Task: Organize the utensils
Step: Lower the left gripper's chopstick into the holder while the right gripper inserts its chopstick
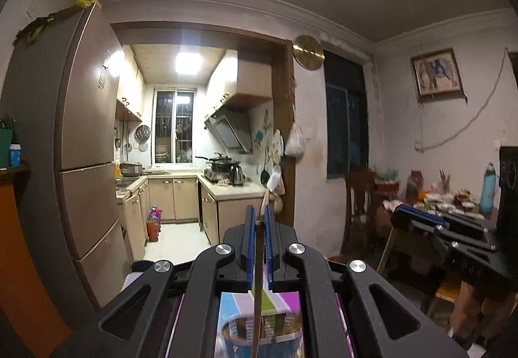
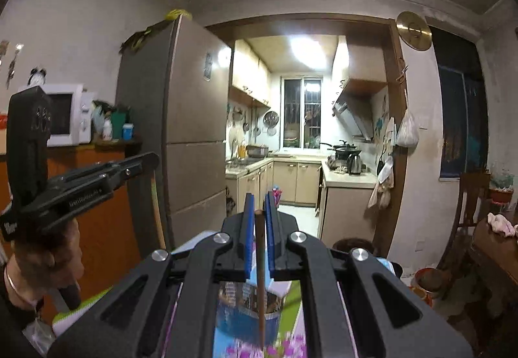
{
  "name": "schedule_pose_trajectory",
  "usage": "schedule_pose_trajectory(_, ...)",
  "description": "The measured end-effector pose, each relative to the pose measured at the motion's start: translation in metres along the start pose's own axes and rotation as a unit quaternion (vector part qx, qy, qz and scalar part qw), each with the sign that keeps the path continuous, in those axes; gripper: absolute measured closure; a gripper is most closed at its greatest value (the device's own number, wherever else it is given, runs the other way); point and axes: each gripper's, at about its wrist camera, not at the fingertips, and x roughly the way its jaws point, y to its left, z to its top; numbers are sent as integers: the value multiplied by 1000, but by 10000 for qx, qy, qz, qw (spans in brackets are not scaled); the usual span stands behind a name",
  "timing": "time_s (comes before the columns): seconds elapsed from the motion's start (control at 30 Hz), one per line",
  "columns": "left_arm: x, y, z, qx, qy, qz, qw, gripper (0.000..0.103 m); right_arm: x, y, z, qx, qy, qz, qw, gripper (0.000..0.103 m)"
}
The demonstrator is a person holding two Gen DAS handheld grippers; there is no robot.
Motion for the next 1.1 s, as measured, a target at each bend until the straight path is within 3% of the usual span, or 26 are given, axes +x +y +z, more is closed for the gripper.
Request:
schedule_pose_trajectory(0.33, 84, 12, 7, -77, -95, 168, 9998, 96, 80, -33, 5, 465, -42, -198, 9987, 98)
schedule_pose_trajectory(0.67, 143, 19, -77, -190, 908, 150, 9956, 96, 126, -43, -58, 1076, 497, -75, 9929, 98)
schedule_pose_trajectory(0.87, 151, 28, -114, -322, 1351, 149, 9902, 96, 133, -39, -87, 1106, 802, -136, 9905, 98)
schedule_pose_trajectory(1.1, 134, 33, -106, -342, 1260, 263, 9911, 96, 124, -45, -88, 1077, 923, -291, 9895, 97)
